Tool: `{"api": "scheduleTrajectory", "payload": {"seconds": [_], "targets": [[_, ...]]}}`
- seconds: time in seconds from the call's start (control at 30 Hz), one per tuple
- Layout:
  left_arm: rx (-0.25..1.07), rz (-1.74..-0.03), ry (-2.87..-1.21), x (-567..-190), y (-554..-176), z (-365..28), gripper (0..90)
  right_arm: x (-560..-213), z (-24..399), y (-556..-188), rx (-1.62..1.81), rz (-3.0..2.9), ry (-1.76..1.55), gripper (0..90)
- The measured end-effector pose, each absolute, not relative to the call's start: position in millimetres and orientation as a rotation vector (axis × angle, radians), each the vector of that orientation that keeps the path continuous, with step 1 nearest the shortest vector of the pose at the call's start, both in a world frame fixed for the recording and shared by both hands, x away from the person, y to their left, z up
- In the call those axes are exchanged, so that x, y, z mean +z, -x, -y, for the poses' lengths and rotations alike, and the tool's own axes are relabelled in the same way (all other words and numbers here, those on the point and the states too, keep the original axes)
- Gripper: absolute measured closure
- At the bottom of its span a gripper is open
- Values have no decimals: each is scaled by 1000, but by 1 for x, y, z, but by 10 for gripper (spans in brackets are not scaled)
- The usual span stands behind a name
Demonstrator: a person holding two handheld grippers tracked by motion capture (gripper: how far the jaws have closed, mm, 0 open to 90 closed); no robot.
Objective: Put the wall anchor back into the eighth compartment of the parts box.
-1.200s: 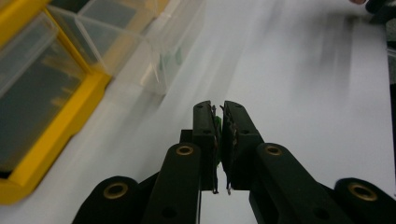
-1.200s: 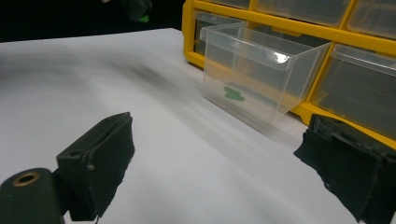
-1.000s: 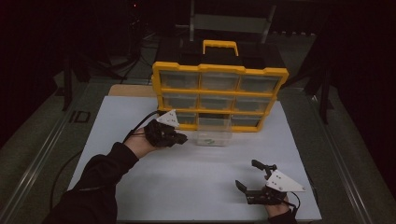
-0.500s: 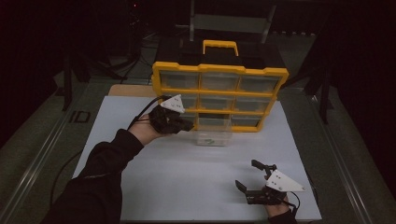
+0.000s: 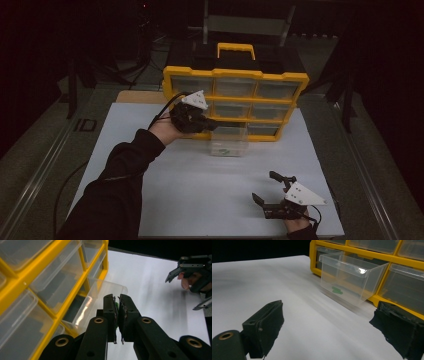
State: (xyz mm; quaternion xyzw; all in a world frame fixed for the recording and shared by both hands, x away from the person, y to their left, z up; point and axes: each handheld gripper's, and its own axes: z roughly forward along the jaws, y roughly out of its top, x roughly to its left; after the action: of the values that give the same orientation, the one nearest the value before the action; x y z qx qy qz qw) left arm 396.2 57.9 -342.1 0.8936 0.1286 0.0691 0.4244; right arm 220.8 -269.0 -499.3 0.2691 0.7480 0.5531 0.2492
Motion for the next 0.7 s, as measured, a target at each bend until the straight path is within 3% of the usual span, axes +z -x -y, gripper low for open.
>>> {"api": "scheduleTrajectory", "payload": {"seconds": [0.7], "targets": [[141, -369, -2197, -367, -414, -31, 841, -499, 270, -221, 1509, -2034, -736, 85]]}}
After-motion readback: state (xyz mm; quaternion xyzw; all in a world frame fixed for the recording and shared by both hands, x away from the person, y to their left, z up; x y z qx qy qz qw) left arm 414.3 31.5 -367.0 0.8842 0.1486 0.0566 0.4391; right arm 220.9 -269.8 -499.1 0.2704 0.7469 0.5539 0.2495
